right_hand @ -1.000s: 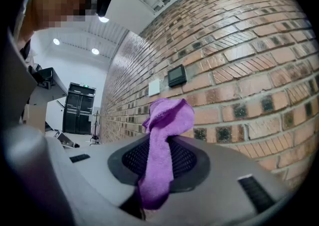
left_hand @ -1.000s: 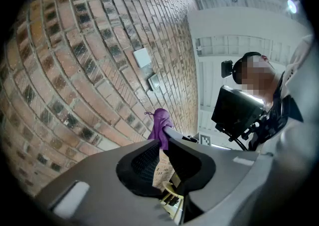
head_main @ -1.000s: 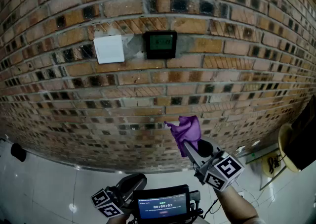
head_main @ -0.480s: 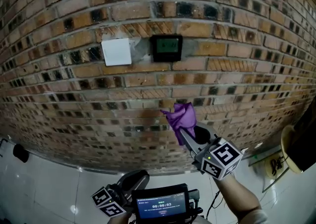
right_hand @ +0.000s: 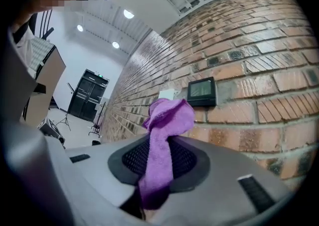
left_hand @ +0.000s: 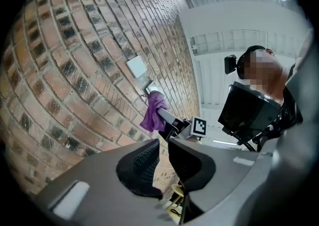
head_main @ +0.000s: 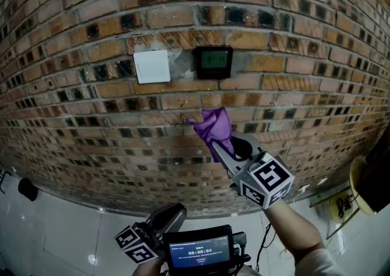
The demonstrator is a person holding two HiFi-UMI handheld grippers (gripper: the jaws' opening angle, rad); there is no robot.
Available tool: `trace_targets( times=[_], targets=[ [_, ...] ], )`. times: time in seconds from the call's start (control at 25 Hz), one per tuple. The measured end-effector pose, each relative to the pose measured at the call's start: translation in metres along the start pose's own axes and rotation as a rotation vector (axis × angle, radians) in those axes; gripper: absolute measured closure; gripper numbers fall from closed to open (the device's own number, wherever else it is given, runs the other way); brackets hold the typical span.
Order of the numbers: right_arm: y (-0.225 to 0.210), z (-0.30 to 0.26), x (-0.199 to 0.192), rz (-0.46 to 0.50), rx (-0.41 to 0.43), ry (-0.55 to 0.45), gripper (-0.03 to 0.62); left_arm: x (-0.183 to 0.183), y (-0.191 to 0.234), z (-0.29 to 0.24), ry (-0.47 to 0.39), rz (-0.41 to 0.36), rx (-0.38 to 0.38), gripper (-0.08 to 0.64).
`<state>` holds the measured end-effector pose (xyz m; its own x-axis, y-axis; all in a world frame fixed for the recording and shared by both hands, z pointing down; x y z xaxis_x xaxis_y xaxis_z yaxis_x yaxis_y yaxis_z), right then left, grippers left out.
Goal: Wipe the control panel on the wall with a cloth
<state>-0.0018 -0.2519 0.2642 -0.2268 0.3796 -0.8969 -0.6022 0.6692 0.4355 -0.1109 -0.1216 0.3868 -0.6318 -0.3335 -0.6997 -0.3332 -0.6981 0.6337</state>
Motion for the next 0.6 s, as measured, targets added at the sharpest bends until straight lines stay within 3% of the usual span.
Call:
trace_targets(
  times=[0.6],
  targets=[
    [-0.026, -0.053, 0.054, 0.123, -0.077, -0.096, 0.494, 0.017, 0.002, -0.006, 0.002, -0.06, 0.01, 0.503]
  ],
)
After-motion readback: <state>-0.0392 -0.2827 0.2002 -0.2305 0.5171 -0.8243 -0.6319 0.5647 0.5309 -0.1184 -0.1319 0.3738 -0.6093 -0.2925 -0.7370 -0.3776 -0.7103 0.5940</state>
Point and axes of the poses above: the fingertips, and each gripper's own axes: z backward along the fingers, y to its left, x out of its top, the point moved 2 cm from there along z, backward along the fingers, and after that the axes turned 12 degrees about z, right-handed, at the moved point
